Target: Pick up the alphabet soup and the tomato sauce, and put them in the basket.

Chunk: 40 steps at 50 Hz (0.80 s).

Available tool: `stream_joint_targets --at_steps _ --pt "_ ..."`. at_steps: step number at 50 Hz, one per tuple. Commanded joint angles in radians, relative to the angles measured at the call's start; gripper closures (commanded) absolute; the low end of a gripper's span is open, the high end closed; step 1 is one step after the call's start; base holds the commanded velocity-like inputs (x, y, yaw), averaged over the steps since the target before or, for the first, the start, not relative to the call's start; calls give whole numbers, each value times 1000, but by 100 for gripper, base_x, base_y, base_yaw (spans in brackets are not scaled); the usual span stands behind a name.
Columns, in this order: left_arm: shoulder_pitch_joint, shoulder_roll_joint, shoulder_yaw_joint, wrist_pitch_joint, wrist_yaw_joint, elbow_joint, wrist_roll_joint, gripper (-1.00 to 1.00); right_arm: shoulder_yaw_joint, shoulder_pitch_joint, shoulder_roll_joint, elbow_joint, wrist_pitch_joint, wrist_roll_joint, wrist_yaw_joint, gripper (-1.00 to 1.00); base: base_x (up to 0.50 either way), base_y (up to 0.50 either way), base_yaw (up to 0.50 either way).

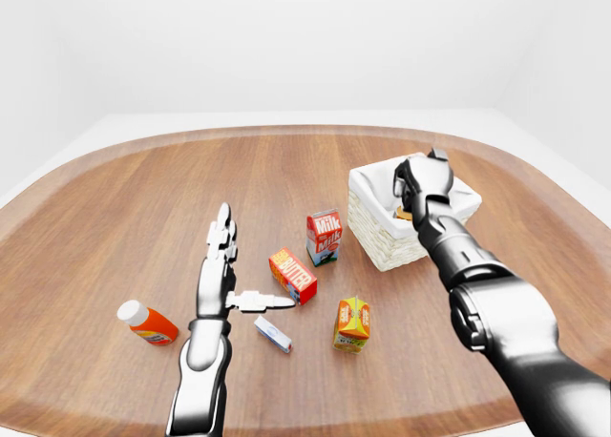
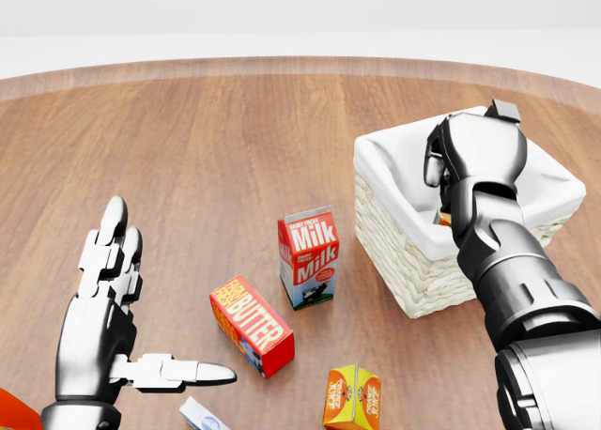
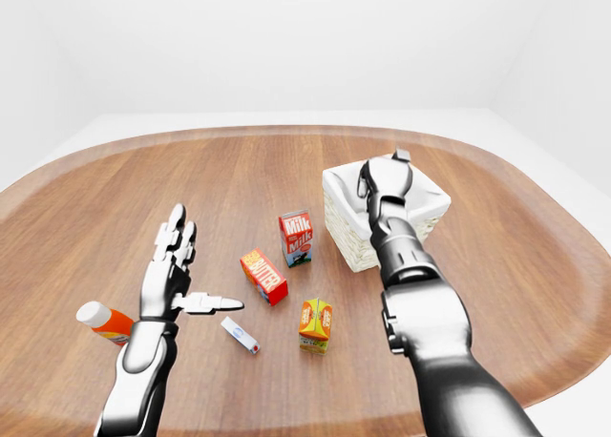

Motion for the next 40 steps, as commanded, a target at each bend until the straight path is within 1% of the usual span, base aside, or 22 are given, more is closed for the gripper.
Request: stream_joint_targets --at_steps 1,9,10,11,12,13,23,40 --pt "0 0 2 0 2 -4 -2 -100 0 4 1 19 2 26 -13 100 0 0 0" --pt "0 0 2 0 2 -4 -3 -100 0 9 2 19 -2 28 -14 100 0 0 0" --pt "0 0 2 0 2 -4 -2 -100 0 9 3 19 -1 28 -13 94 0 0 0" --pt "0 0 2 0 2 -4 -2 -100 0 10 4 18 1 28 -10 -33 0 0 0" --pt "0 0 2 0 2 -4 -2 -100 0 10 4 18 1 28 -9 -61 0 0 0" --pt "0 0 2 0 2 -4 -2 -100 1 10 4 18 0 28 -9 -100 0 0 0" --pt "0 0 2 0 2 -4 -2 -100 3 7 7 18 -7 27 -6 -100 0 0 0" --pt "0 0 2 0 2 -4 -2 -100 4 -1 3 15 -7 24 1 -100 0 0 0"
